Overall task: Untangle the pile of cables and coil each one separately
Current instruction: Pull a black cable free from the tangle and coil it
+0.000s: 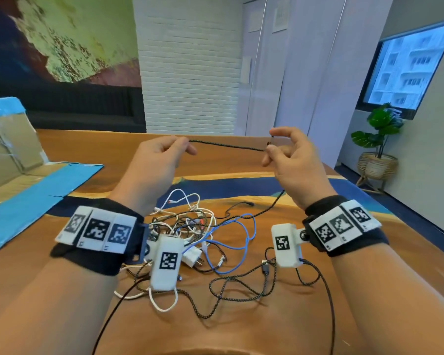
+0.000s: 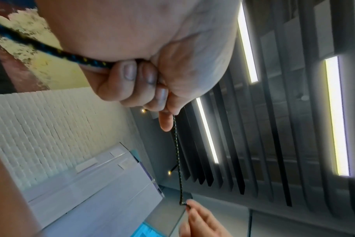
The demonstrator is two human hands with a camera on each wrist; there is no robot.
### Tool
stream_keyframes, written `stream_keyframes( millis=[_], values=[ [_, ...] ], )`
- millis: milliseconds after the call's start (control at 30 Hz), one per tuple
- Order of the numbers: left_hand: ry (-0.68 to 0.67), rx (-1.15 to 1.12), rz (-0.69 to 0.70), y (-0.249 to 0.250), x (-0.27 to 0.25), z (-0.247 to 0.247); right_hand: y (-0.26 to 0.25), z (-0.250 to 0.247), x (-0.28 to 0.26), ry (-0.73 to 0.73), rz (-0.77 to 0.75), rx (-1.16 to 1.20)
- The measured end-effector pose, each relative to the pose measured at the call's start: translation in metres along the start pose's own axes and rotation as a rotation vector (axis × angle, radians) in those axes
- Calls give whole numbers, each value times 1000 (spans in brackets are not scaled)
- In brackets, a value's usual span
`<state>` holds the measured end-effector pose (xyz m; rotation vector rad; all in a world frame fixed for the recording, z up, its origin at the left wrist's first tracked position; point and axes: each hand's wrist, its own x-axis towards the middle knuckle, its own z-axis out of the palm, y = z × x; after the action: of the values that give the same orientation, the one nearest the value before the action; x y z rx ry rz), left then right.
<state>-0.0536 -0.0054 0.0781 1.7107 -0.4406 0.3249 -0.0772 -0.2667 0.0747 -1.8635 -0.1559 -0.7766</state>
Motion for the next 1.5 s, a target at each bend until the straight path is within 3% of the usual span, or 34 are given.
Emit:
stream_keyframes(
  millis=[133,333,433,533,600,700,867,933,1000,1067,1200,1333,1433,1500],
  values=[
    [59,-1,-15,-4,-2,-17,4,-5,6,33,-56,-193],
    [-116,379,-98,1,-4,-11,-17,3,3,-53,-85,-111],
    [-281,257,-38,26,-6,17,-43,21,0,-198,-175,-56],
    [-377,-20,-84,45,-11,32,-60,22,5,-252,-198,106],
    [-284,-185,-116,51,-8,18,-51,10,15,-297,-142,147],
    [-131,-420,-90,56,-2,-22,-6,-7,28,-299,-35,-89],
    [30,-426,3,49,5,-77,40,-26,43,-259,290,-437],
    [48,-332,32,48,6,-82,29,-25,50,-292,401,-352],
    [55,-219,68,47,5,-77,5,-22,60,-269,430,-95],
    [34,-108,108,45,4,-68,-30,-21,75,-207,362,194],
    [-1,7,110,40,7,-42,-109,-27,94,-110,27,581],
    [10,-16,116,44,11,-12,-147,-19,84,-199,-246,456],
    [-130,56,62,45,11,20,-151,-4,70,-395,-244,406],
    [-245,134,27,40,10,38,-146,-1,63,-416,-192,484]
  ],
)
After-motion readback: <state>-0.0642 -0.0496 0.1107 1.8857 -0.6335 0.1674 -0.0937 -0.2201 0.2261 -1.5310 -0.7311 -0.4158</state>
